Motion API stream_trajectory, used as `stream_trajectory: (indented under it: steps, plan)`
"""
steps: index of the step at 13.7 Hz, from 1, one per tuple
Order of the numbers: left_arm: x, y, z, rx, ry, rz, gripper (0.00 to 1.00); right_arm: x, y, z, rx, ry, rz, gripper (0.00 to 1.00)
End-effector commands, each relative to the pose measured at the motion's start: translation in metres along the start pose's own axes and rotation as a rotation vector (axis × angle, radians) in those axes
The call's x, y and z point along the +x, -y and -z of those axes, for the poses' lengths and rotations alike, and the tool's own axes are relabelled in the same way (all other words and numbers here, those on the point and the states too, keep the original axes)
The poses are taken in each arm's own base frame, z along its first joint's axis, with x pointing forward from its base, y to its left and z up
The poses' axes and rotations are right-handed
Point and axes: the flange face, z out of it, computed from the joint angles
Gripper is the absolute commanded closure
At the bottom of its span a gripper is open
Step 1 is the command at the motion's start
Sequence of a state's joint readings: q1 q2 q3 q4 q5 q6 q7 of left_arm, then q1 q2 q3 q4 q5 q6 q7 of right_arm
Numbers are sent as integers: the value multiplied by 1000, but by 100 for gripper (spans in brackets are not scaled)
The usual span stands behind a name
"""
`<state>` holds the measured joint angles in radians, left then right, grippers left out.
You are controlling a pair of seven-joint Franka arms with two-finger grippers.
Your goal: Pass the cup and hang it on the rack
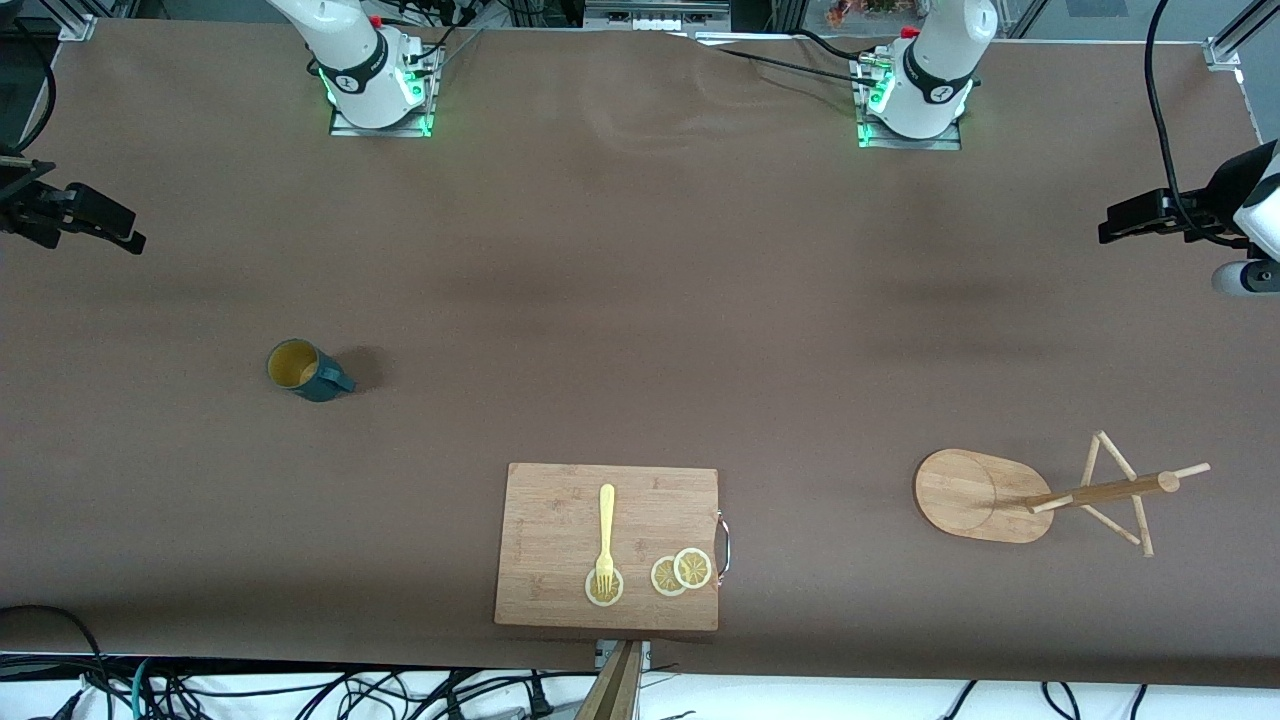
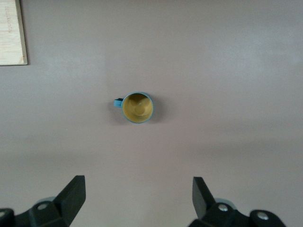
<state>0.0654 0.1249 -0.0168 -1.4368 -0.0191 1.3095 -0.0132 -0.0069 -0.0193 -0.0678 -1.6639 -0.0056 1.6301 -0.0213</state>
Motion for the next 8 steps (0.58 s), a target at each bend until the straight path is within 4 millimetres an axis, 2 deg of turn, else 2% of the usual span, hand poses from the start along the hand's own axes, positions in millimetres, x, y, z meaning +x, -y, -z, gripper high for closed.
stream_trajectory:
  steps: [1,8]
  plan:
    - [1,-2,6,18,-7,-5,0,-5,2,4,-12,3,11,0]
    - [1,-2,6,18,-7,-5,0,-5,3,5,-11,1,23,0]
